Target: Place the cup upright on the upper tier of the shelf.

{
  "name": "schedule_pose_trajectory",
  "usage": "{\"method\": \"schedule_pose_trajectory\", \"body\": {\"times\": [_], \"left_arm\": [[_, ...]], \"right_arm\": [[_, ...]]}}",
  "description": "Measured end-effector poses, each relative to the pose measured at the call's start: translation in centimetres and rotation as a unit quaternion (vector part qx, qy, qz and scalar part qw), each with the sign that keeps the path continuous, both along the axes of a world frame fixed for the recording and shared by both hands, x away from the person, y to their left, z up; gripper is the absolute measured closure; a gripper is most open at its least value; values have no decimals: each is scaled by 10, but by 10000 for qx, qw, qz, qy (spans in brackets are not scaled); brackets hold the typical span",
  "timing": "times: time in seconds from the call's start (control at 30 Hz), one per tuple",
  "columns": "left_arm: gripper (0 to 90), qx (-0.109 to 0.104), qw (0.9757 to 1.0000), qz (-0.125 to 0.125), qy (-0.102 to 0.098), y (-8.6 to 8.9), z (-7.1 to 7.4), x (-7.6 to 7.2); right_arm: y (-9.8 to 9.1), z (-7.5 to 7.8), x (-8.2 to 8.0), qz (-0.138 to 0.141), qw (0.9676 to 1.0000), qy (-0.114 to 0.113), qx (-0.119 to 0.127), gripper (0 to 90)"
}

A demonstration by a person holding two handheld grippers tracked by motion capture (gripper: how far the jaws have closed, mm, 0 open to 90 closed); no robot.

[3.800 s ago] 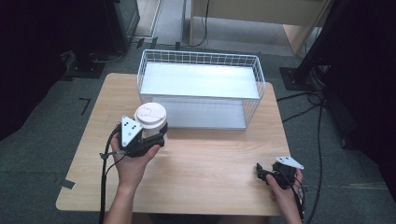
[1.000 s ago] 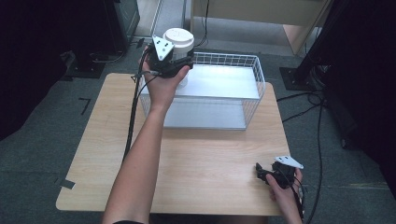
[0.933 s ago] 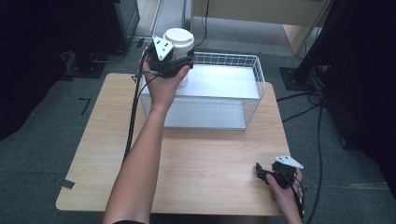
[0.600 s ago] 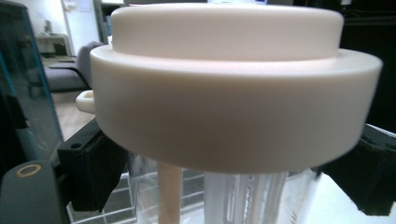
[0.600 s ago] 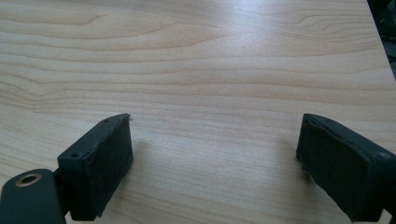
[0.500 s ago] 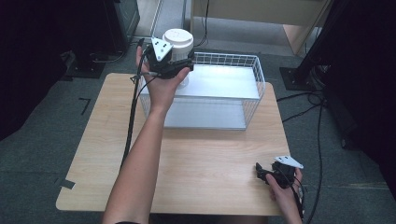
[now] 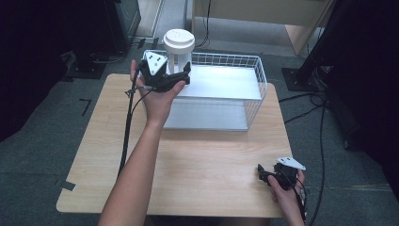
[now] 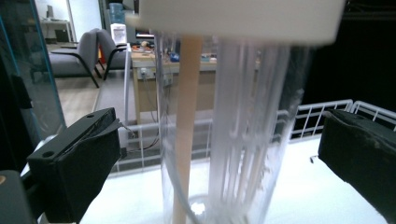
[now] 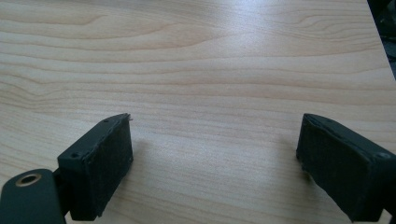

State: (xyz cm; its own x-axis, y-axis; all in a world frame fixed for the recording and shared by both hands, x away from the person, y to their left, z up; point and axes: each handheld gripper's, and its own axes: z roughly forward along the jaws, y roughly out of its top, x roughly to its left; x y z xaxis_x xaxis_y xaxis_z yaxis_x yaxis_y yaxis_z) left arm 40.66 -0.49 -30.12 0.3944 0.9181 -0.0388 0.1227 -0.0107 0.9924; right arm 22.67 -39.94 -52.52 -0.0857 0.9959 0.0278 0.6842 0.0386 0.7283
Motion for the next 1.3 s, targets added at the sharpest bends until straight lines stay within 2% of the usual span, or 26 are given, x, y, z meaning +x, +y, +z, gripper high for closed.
{"method": "schedule_pose_trajectory", "body": {"times": [0.23, 0.47, 0.83, 1.0, 1.3], "left_arm": [[0, 78, 9999, -47, -117, 4, -16, -25], [0, 197, 9996, -44, -189, 10, -27, -43], [0, 184, 9996, 3, -199, 33, -44, -74], [0, 364, 9992, 67, -127, 45, -62, -90], [0, 299, 9989, 327, 140, 74, -96, -115]], "right_arm": [[0, 0, 0, 2, 10000, 3, -4, 106], [0, 0, 0, 1, 10000, -1, -4, 106], [0, 0, 0, 3, 10000, -3, -6, 106], [0, 0, 0, 1, 10000, -8, -3, 107], [0, 0, 0, 1, 10000, 3, -8, 107]]}}
